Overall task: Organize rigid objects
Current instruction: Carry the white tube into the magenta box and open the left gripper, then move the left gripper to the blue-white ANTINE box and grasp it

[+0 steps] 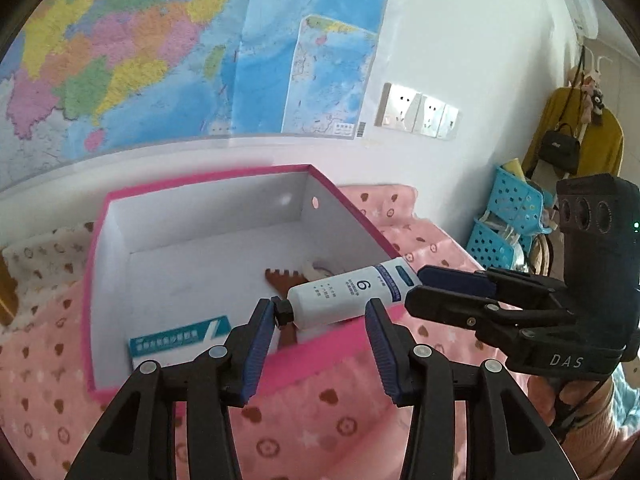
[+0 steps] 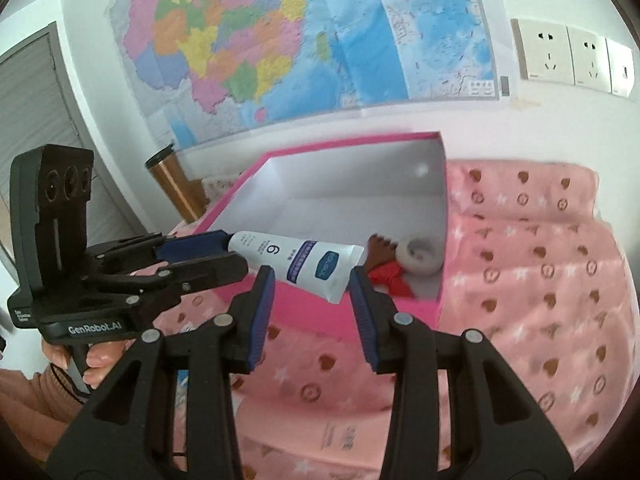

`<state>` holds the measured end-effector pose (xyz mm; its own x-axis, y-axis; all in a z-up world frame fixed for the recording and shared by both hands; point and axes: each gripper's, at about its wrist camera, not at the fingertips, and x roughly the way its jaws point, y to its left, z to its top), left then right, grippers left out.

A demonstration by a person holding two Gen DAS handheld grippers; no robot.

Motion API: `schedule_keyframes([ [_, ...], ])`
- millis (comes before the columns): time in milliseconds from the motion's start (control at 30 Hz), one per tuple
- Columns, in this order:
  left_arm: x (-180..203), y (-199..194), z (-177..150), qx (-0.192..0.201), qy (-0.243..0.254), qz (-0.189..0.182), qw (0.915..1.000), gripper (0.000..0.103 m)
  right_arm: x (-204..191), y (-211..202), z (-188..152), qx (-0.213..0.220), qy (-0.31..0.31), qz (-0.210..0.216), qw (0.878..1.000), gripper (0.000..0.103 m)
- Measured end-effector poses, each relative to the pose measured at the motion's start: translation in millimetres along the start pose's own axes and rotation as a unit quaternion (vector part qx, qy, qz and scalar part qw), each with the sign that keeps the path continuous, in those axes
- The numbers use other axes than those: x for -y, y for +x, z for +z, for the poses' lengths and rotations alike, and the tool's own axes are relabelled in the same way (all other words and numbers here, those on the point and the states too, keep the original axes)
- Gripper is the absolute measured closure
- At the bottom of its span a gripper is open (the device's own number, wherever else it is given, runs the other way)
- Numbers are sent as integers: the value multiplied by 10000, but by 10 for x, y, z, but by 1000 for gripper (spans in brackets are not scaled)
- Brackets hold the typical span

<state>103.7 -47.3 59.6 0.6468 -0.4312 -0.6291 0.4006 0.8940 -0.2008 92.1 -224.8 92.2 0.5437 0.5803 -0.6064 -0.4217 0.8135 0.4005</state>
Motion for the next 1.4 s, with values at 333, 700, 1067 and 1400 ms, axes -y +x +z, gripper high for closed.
schedule_keyframes([
  [333,-171,470,103,-401,-276,-142,9987,56,265,311,131,-291,50,-350,9989,61],
  [700,-222,721,59,-718,-343,-125,9967,56,374,401,115,-338,198,-666,9970,61],
  [1067,-367,-255,-185,246,-135,92,9996,51,131,41,-50,-28,130,-27,9999,61],
  [1400,-727,-604,-746,60,-575,655,9962,49,-62,132,-520,-608,154,468,9969,61],
])
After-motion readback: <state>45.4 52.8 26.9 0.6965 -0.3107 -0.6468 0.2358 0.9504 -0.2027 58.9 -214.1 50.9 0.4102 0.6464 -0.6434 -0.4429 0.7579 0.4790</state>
